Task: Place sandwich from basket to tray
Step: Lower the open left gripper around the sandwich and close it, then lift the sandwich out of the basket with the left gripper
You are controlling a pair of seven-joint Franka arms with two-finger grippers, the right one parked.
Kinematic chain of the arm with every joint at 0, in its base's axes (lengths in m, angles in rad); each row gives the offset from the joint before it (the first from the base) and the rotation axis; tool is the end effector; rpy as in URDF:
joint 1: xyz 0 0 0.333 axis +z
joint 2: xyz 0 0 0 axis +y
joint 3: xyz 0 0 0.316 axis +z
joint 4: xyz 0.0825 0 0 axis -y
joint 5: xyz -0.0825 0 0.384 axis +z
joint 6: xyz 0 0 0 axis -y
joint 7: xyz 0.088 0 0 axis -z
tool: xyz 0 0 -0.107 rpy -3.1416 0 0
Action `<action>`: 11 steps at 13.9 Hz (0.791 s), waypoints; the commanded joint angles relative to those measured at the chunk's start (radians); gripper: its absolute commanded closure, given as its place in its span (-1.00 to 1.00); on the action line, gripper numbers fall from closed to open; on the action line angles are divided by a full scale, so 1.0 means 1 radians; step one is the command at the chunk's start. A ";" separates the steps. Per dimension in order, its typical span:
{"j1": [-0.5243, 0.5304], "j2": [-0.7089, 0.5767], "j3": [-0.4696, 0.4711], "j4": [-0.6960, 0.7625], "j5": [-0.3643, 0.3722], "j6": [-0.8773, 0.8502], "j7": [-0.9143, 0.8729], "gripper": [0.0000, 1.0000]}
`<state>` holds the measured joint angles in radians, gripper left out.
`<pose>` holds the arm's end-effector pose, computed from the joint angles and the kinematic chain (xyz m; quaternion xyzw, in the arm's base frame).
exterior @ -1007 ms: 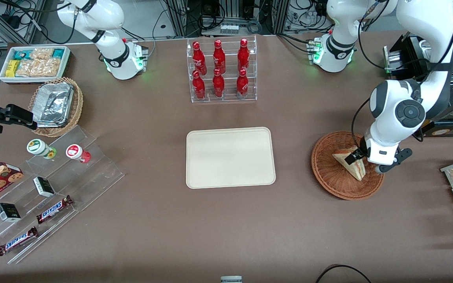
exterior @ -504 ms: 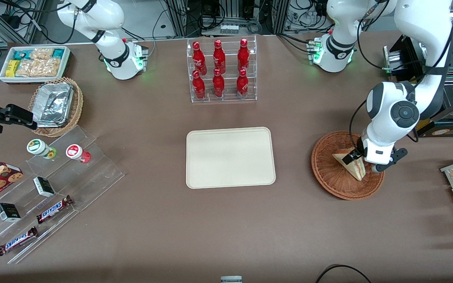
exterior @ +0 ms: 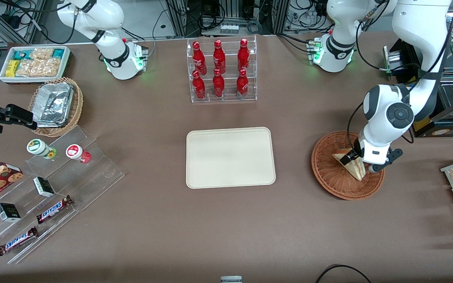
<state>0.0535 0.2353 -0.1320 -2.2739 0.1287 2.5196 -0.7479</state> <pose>0.5348 -0.0437 0.2551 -0.9595 -0.2806 -0.0154 0.0178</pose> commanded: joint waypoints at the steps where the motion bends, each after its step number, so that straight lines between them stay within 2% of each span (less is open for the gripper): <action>1: 0.009 -0.007 -0.003 -0.029 -0.011 0.036 -0.019 1.00; 5: 0.020 -0.025 -0.001 -0.026 -0.009 0.015 -0.013 1.00; 11: 0.006 -0.088 -0.024 0.055 -0.006 -0.157 0.015 1.00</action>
<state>0.0632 0.1800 -0.1364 -2.2574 0.1231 2.4404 -0.7451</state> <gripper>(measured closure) 0.841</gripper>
